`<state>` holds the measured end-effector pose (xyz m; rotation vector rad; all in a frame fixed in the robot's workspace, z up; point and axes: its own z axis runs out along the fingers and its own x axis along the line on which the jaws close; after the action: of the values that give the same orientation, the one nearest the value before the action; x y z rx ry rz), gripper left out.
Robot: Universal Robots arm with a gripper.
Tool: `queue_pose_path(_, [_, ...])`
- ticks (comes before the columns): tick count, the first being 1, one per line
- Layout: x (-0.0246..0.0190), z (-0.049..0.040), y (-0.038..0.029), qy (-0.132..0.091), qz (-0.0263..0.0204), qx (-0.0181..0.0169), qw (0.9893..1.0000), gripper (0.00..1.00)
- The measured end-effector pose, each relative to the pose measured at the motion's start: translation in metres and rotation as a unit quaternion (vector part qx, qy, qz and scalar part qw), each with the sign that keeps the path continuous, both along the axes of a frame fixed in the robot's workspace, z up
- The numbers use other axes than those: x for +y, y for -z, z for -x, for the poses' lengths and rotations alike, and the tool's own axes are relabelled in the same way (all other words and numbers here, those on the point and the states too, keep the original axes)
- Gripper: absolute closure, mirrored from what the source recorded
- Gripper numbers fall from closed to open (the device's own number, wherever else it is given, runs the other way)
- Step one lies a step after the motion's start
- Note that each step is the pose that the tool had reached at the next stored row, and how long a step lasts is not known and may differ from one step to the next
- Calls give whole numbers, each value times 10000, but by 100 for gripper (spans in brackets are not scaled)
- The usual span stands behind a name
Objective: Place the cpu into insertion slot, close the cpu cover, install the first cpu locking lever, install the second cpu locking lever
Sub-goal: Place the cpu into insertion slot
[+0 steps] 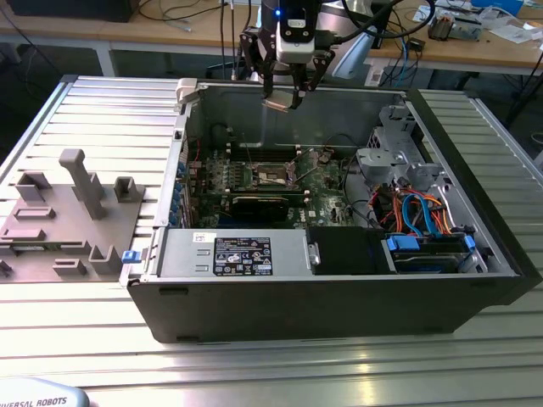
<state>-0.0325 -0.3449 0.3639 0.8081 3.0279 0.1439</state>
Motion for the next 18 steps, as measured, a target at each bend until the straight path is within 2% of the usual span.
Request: queue_pose_path(18, [0, 0, 1, 57, 0, 0, 10000, 46])
